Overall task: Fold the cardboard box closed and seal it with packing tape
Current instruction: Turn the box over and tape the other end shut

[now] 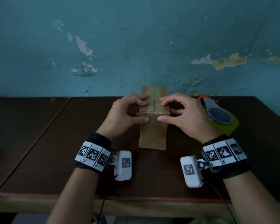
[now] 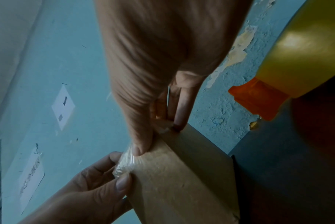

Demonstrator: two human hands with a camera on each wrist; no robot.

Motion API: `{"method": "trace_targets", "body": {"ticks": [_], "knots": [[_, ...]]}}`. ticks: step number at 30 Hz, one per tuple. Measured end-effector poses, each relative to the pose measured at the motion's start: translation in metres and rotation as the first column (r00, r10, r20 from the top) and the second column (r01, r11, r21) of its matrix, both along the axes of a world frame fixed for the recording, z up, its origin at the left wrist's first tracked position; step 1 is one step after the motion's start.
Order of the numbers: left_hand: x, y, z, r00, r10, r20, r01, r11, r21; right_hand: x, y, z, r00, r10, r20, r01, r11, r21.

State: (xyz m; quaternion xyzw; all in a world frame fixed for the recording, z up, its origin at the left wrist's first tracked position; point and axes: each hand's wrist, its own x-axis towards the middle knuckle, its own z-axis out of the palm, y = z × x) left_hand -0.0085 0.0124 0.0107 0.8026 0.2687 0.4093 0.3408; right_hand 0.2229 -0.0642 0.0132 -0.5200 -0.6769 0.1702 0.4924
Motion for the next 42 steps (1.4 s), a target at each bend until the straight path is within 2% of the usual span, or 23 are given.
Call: {"method": "trace_targets", "body": {"ticks": [5, 12, 21, 25, 35, 38, 42], "knots": [[0.000, -0.001, 0.001, 1.000, 0.013, -0.019, -0.013, 1.000, 0.011, 0.000, 0.000, -0.001, 1.000, 0.006, 0.012, -0.006, 1.000, -0.008], [-0.001, -0.003, 0.003, 1.000, 0.004, 0.009, -0.003, 0.999, -0.038, 0.004, -0.005, 0.006, 0.994, 0.092, 0.058, -0.089, 0.994, -0.067], [0.001, -0.001, 0.002, 0.999, 0.026, -0.020, -0.026, 1.000, 0.001, 0.006, -0.003, 0.003, 0.993, 0.121, -0.004, -0.121, 0.992, -0.046], [0.002, -0.002, 0.003, 0.998, 0.034, -0.051, -0.031, 0.999, 0.044, 0.007, -0.005, 0.004, 0.993, 0.109, -0.038, -0.111, 0.992, -0.067], [0.003, -0.002, 0.004, 0.991, 0.056, -0.122, -0.052, 0.998, 0.033, 0.003, -0.003, 0.005, 0.996, 0.083, 0.039, -0.082, 0.996, -0.019], [0.005, -0.004, 0.005, 0.993, 0.054, -0.108, -0.055, 0.998, -0.003, 0.004, -0.004, 0.007, 0.995, 0.098, 0.006, -0.098, 0.995, -0.033], [0.008, -0.006, 0.005, 0.977, 0.082, -0.195, -0.075, 0.996, 0.044, -0.001, -0.008, 0.009, 0.985, 0.159, -0.065, -0.161, 0.986, -0.040]]}}
